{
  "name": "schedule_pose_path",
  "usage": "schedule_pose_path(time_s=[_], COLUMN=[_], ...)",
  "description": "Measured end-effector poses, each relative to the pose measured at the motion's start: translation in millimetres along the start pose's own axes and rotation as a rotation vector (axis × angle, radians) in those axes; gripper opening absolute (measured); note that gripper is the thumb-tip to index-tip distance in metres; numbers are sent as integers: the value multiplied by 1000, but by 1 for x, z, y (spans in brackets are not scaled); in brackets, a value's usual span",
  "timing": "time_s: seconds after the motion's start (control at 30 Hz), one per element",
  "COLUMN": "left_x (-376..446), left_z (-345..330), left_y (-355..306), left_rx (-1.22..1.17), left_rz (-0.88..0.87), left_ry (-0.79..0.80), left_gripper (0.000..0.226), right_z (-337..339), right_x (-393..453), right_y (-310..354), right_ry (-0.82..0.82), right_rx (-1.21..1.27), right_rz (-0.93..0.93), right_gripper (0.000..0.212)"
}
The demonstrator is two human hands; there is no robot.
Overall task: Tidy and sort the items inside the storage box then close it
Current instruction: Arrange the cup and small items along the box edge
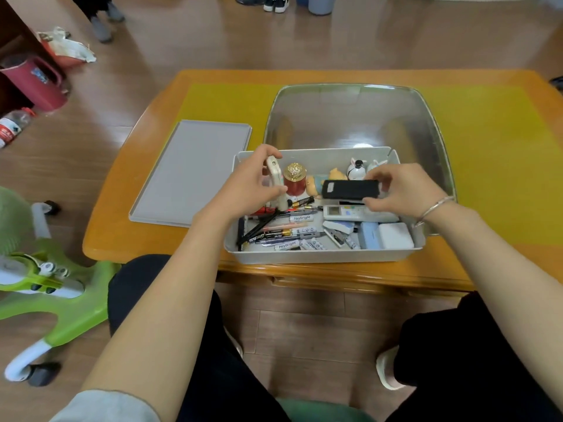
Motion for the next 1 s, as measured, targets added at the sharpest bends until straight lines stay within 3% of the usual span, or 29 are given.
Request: schedule_pose_path(time_s=[0.23, 0.5, 0.63, 0.77, 0.87, 1.0], left_x=[1, 1, 6, 11, 15, 12], left_z=[-11, -64, -97, -121, -128, -130], left_y=[-16, -36, -41, -44, -47, -48], left_rx=[-105, -281, -373, -167, 66, 70], left_rz=[-10, 21, 2, -53, -174, -239], left_ry=[-106, 73, 208, 188, 61, 41], left_gripper=[35, 29, 29, 27, 25, 22], right_z=[6, 1, 3, 2, 0, -4], right_x=[-6, -3, -14, -20, -23, -24], right_y=[-41, -37, -35, -31, -27, -19], right_ry=[-157, -189, -241, -221, -209, -75], right_rx=[-116, -203, -170, -184, -192, -266], right_rz=[-122, -188, -141, -127, -117, -38], right_gripper=[33, 50, 37, 25, 20, 37])
Point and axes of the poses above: each hand's wrist, its own x-axis towards the middle knuckle, its own z-axis out of the back of the hand, y = z × x, the point moved 2 cm from there along x, towards the middle knuckle, and after that the axes turned 5 degrees about z, right-handed, at the moved point
